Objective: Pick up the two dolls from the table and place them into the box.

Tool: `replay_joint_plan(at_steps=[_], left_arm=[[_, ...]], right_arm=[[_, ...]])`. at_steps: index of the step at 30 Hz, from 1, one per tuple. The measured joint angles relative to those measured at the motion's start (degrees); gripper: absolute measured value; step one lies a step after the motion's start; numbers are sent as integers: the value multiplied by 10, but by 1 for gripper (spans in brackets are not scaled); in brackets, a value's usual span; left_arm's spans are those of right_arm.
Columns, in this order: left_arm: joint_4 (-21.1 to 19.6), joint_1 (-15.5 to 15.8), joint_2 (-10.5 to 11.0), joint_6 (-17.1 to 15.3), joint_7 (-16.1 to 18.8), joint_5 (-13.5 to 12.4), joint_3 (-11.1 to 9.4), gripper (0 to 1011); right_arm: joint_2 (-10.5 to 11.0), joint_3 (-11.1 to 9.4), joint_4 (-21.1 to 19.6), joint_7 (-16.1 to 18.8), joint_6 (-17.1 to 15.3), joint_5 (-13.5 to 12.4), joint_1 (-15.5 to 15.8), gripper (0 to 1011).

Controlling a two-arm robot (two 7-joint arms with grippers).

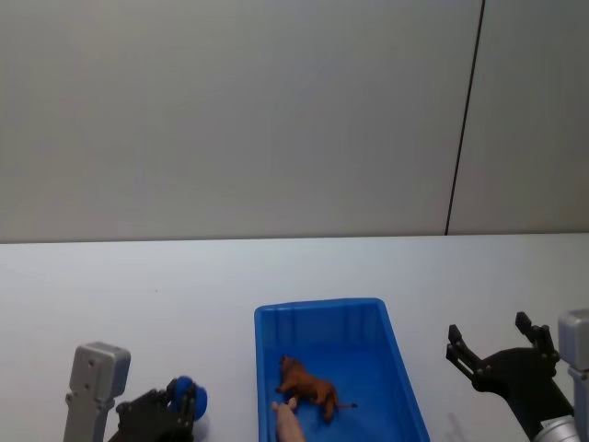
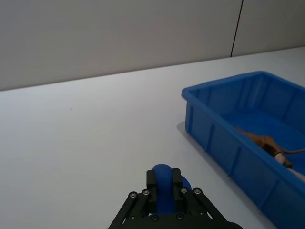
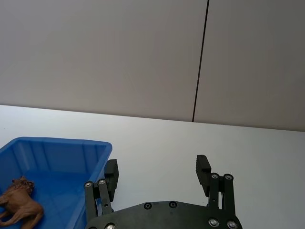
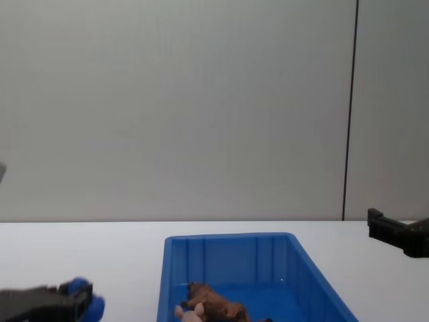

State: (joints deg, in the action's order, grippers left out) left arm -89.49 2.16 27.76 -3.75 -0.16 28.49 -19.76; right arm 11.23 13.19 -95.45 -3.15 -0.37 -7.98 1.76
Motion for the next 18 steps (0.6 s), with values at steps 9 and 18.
replay_joint_plan(at_steps=[9,18], left_arm=[[-27,11,0,14,-38,-18,4,132],[-38,41,-17,12,-98,-37,2,84]], right_arm=[[0,0,0,0,0,0,0,1001],[0,0,0,0,0,0,0,1001]])
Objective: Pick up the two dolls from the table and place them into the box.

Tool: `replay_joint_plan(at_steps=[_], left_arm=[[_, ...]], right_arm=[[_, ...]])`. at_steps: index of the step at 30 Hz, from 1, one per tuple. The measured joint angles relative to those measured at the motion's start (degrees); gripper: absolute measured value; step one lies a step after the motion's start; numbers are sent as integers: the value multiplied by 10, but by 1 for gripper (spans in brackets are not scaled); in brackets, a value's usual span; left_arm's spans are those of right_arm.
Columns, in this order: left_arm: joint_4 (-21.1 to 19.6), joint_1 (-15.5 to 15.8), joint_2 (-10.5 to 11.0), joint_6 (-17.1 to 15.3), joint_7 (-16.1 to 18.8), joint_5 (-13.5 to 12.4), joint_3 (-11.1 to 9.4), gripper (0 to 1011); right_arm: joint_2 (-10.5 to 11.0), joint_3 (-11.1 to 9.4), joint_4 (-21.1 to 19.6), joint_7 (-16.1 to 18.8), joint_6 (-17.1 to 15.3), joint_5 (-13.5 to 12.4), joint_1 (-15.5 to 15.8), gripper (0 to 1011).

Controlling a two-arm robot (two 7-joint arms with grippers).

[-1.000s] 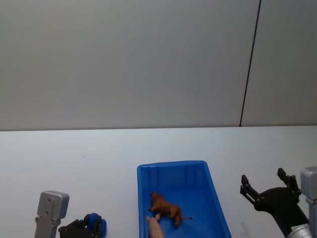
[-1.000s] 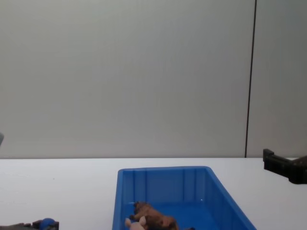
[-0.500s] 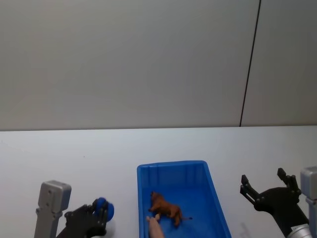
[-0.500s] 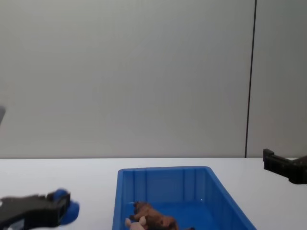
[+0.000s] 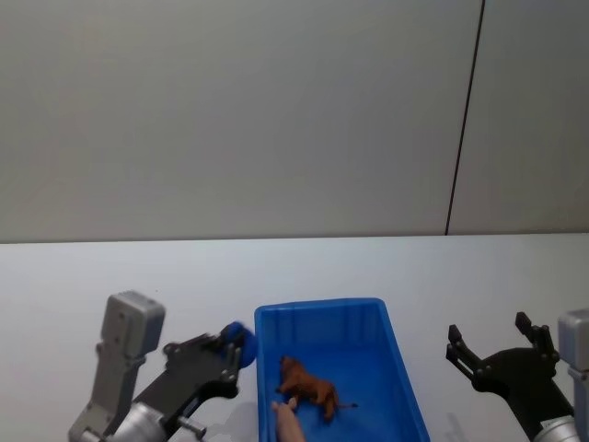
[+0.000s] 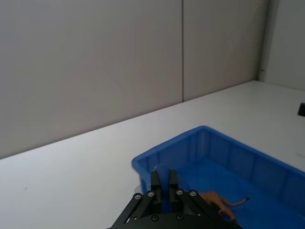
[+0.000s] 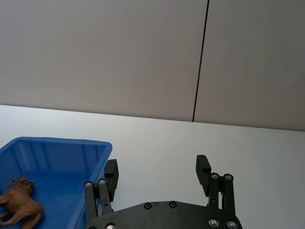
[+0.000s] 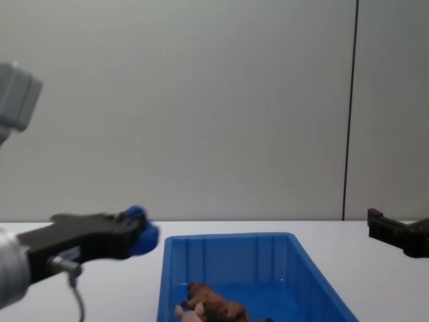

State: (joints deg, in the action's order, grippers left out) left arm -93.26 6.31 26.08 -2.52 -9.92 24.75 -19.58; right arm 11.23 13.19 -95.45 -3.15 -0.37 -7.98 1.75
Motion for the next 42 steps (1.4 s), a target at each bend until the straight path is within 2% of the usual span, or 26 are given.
replay_joint_plan(at_steps=[4,6,8,11,12,13,14,17,23,24,30,35,42], left_arm=[[2,17,-12,-4,-27,-8,-4,64],[7,30,-21,-7,-45,-13,-7,97],[13,41,-30,-9,-63,-19,-10,185],[21,56,-41,-12,-82,-27,-14,242],[24,61,-45,-13,-87,-29,-15,314],[26,64,-47,-13,-91,-31,-16,329],[30,70,-52,-14,-99,-34,-17,387],[36,80,-60,-16,-112,-39,-20,456],[44,94,-71,-18,-129,-46,-24,677],[45,95,-72,-18,-131,-47,-24,677],[49,103,-77,-19,-140,-50,-26,888],[52,107,-81,-20,-146,-53,-27,1000],[54,112,-84,-20,-151,-55,-28,1001]], right_arm=[[0,0,0,0,0,0,0,1001],[0,0,0,0,0,0,0,1001],[0,0,0,0,0,0,0,1001],[0,0,0,0,0,0,0,1001],[0,0,0,0,0,0,0,1001],[0,0,0,0,0,0,0,1001],[0,0,0,0,0,0,0,1001],[0,0,0,0,0,0,0,1001],[0,0,0,0,0,0,0,1001],[0,0,0,0,0,0,0,1001],[0,0,0,0,0,0,0,1001],[0,0,0,0,0,0,0,1001],[0,0,0,0,0,0,0,1001]])
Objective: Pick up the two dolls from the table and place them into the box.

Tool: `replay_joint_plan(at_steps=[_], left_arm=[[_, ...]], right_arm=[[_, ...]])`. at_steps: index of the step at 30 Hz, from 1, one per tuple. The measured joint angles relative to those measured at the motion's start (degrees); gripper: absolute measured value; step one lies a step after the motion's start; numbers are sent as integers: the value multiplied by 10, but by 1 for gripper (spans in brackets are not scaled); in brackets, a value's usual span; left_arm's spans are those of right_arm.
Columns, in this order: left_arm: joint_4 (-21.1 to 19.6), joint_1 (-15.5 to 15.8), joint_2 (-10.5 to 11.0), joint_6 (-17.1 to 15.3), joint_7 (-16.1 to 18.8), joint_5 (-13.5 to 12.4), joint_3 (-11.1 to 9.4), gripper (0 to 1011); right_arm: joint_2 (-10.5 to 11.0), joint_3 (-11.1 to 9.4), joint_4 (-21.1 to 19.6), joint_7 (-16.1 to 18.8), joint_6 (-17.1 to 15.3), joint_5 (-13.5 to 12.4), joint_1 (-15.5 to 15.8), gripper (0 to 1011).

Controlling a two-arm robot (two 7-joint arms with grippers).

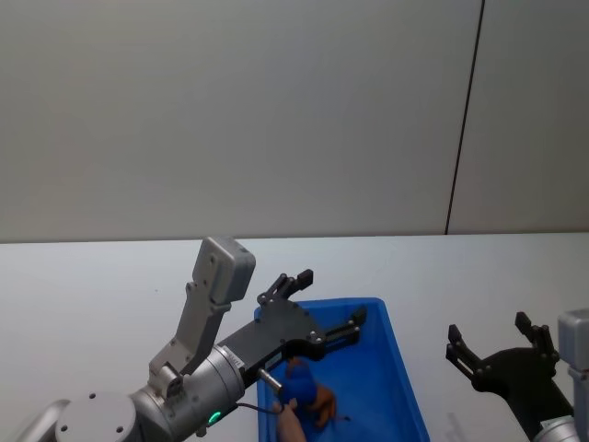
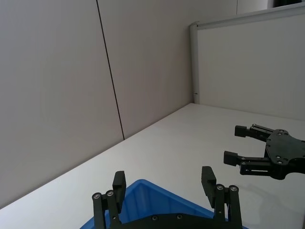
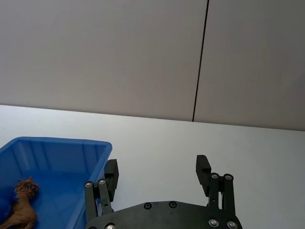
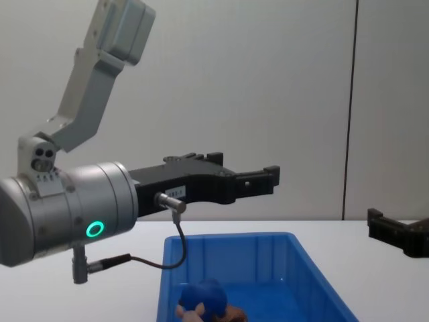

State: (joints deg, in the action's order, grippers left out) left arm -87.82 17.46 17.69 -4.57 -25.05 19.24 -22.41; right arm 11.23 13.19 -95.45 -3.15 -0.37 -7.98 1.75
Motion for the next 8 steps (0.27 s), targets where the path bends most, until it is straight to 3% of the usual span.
replay_joint_plan(at_steps=[8], left_arm=[[1,2,-2,0,-3,-1,-1,1001]], right_arm=[[0,0,0,0,0,0,0,1001]])
